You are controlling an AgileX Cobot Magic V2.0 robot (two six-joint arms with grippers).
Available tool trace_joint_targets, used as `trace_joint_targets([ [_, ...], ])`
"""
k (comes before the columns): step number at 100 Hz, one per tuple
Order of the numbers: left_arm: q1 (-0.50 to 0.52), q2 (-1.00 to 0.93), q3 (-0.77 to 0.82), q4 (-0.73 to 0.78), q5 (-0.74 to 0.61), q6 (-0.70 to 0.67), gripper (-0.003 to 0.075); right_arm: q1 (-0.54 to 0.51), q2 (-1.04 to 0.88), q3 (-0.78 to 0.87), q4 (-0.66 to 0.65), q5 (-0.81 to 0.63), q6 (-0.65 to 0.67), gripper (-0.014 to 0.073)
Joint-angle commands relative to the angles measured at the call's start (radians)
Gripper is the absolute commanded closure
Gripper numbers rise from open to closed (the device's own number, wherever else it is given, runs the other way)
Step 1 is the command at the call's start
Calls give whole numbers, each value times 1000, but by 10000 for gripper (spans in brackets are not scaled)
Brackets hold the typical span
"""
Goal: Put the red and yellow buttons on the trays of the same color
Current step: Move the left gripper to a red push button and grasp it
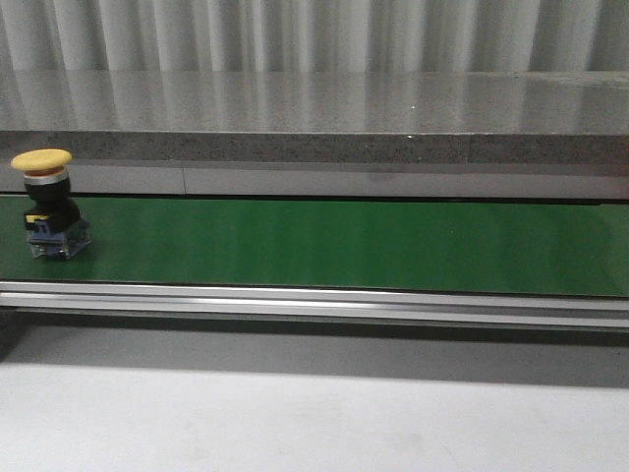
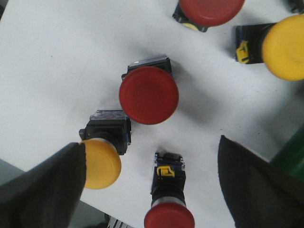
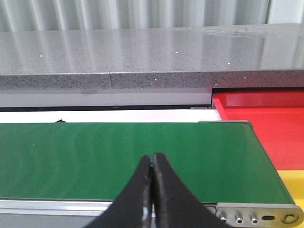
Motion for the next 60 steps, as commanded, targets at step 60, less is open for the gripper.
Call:
trace_joint_targets([
  [60, 8, 107, -22, 0, -185, 2, 322, 2, -12, -20, -13, -74, -3, 659],
])
